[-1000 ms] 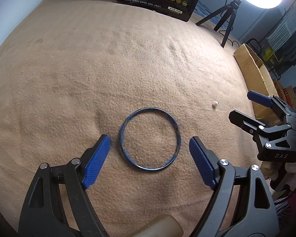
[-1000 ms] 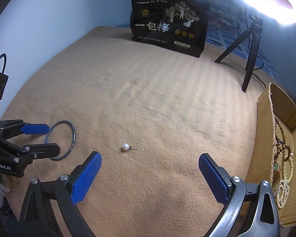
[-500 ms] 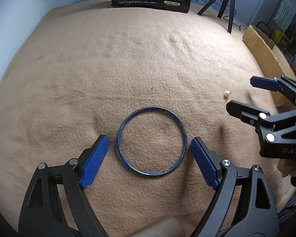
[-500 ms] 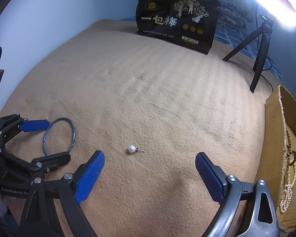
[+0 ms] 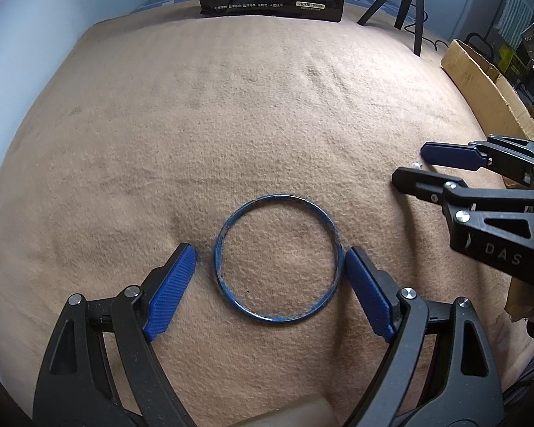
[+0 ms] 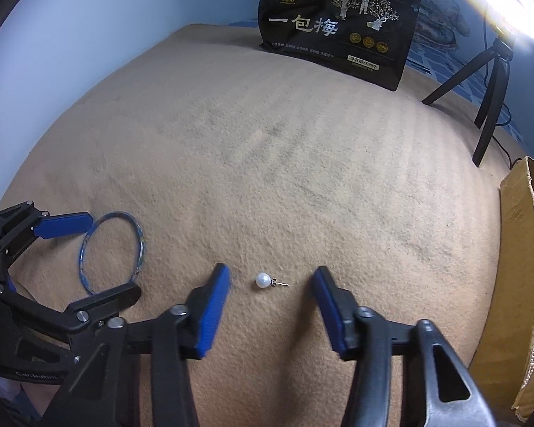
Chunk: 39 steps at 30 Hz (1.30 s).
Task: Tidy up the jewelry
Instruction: 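Close the left tool on the blue bangle rim while the right tool grasps the second earring, then carry the bangle in the left tool and the earring in the right tool over the box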
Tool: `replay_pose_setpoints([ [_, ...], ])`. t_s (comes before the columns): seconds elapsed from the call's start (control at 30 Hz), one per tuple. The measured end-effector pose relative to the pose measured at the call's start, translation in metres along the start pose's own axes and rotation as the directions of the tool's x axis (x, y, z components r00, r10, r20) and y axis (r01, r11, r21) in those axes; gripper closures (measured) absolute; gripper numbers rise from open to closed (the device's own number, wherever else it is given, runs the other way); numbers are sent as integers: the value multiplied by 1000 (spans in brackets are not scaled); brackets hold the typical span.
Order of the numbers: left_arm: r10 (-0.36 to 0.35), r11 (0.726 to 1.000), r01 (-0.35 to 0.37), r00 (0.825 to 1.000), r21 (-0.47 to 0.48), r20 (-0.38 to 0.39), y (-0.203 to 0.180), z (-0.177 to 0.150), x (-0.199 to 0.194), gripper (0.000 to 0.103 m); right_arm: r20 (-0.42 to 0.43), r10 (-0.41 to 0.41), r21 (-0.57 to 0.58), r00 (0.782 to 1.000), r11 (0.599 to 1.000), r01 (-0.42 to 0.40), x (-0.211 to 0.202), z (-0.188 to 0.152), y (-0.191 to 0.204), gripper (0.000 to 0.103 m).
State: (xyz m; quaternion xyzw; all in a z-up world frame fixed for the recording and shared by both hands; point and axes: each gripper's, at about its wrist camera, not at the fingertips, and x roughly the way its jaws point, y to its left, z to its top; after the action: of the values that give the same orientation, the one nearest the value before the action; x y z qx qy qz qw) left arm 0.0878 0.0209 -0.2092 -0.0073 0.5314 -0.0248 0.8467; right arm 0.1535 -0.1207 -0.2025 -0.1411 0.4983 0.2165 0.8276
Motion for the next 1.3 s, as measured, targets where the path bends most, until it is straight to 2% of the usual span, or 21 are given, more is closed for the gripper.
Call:
replay_pose_setpoints([
  [0.23, 2, 1000, -2, 1000, 2, 3, -1, -1, -1, 15, 1, 1, 9, 1000, 1000, -1, 1, 2, -3, 83],
  [0.3, 5, 1000, -5, 1000, 4, 5, -1, -1, -2, 18, 4, 5, 17, 1000, 1000, -5, 0, 1, -4, 86],
  [0.5, 6, 1000, -6, 1000, -4, 11, 2, -1, -5, 29, 10, 5, 18, 1000, 1000, -5, -1, 1, -5, 87],
  [1.0, -17, 1000, 18, 1000, -25, 15, 10, 2, -11, 30, 29, -3, 24, 1000, 1000, 3, -9, 0, -6, 87],
  [1.3, -22, 999, 24, 998, -30, 57, 9, 8, -29, 30, 68, -2, 28, 998, 1000, 0, -27, 1, -7, 87],
])
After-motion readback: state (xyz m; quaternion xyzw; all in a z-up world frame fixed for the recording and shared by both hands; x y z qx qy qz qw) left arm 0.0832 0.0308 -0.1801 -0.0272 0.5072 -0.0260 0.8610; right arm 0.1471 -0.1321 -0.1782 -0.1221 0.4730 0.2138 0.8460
